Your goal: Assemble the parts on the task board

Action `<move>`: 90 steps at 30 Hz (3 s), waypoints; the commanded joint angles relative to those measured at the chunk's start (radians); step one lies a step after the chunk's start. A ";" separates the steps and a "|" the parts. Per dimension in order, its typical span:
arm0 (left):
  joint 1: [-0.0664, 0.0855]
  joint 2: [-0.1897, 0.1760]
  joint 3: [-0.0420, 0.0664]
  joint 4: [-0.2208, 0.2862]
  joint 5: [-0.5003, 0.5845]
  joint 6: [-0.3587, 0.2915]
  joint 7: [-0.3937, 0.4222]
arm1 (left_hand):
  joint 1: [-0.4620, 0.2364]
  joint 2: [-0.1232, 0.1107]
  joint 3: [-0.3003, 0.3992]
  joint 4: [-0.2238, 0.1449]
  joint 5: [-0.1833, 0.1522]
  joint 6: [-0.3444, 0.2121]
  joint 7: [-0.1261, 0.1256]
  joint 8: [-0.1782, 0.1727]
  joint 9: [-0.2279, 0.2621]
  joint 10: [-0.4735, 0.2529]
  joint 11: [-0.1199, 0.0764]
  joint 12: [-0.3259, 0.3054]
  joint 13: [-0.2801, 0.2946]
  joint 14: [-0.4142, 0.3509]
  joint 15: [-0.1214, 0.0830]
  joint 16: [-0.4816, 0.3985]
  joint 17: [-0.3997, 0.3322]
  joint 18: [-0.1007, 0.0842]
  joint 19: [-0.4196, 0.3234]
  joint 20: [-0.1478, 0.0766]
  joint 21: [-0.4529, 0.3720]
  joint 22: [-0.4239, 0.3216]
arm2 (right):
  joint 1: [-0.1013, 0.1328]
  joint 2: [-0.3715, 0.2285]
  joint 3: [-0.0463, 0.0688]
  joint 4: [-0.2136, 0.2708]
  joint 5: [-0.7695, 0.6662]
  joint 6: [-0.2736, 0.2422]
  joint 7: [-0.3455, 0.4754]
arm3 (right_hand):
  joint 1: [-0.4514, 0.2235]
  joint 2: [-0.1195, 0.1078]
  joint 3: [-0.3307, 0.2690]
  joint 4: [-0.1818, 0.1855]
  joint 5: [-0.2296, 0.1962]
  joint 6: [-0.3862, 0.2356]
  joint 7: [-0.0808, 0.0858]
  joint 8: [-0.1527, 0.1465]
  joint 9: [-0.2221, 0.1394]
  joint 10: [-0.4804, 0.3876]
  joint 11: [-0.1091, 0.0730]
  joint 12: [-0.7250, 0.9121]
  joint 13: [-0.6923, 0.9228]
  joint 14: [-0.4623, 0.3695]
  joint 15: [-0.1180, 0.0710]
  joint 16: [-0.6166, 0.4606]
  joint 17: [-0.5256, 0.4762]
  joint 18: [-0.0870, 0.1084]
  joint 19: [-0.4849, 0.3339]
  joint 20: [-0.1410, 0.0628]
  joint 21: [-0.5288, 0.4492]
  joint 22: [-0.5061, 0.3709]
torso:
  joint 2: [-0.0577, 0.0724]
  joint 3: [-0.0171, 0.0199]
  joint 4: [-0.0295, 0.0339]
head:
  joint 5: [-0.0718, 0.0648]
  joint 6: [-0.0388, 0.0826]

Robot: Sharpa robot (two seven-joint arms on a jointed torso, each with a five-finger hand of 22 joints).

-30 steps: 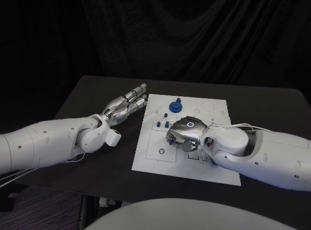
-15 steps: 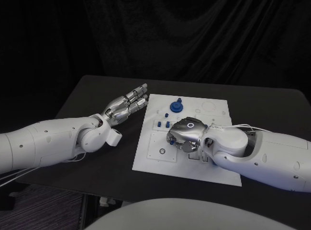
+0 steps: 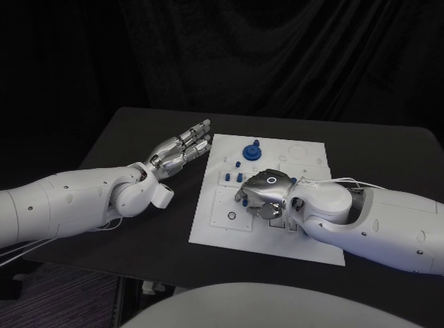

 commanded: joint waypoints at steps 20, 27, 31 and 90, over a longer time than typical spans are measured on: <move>-0.004 -0.005 0.001 0.001 0.007 0.007 0.052 | 0.013 0.000 0.006 -0.005 0.008 0.000 0.008 -0.001 -0.001 0.002 0.006 -0.003 -0.001 0.003 0.007 -0.004 -0.002 0.010 -0.001 0.006 -0.004 -0.001 | 0.103 -0.164 0.011 0.118 0.021 -0.115 -0.053 | 0.095 -0.026 -0.147 0.138 0.002 -0.087 -0.028 0.015 -0.062 -0.417 0.046 0.096 0.004 -0.084 0.015 -0.017 -0.062 0.029 -0.056 0.016 -0.149 0.045 | -0.001 0.0010 -0.0002 | -0.006 0.000; -0.004 -0.007 0.001 0.002 0.007 0.006 0.052 | 0.014 0.000 0.006 -0.005 0.009 0.000 0.009 -0.001 0.000 0.002 0.006 -0.003 -0.001 0.003 0.007 -0.004 -0.002 0.010 -0.001 0.006 -0.004 -0.001 | 0.144 -0.271 0.008 0.138 0.070 -0.072 -0.085 | 0.045 -0.044 -0.185 0.268 -0.069 0.002 0.007 0.026 -0.072 -0.221 0.037 0.084 -0.079 0.060 0.028 0.055 0.022 -0.004 0.091 0.027 0.073 0.087 | -0.001 0.0003 -0.0004 | -0.006 0.000; -0.004 -0.008 0.001 0.001 0.007 0.007 0.052 | 0.014 0.000 0.006 -0.005 0.009 0.000 0.009 -0.001 0.000 0.002 0.006 -0.003 -0.001 0.003 0.007 -0.004 -0.002 0.010 -0.001 0.006 -0.004 -0.001 | 0.143 -0.307 0.004 0.128 0.091 -0.049 -0.097 | 0.039 -0.036 -0.184 0.266 -0.062 -0.006 0.002 0.013 -0.082 -0.195 0.035 0.069 -0.100 0.070 0.026 0.058 0.027 -0.006 0.100 0.024 0.085 0.090 | -0.001 -0.0006 -0.0018 | -0.009 0.000; -0.019 -0.004 0.001 -0.005 0.007 0.020 0.033 | 0.036 0.006 0.023 -0.031 0.029 0.006 0.025 0.000 0.001 0.002 0.016 -0.003 -0.001 0.003 0.011 -0.004 -0.002 0.014 -0.001 0.014 -0.004 -0.001 | 0.058 -0.230 0.002 -0.013 0.152 -0.087 -0.044 | 0.026 -0.003 -0.023 0.120 0.064 0.130 0.024 0.076 -0.077 0.276 -0.058 -0.055 -0.096 0.125 -0.054 0.040 0.063 -0.017 0.148 -0.051 0.137 0.109 | 0.001 0.0006 0.0003 | -0.012 0.000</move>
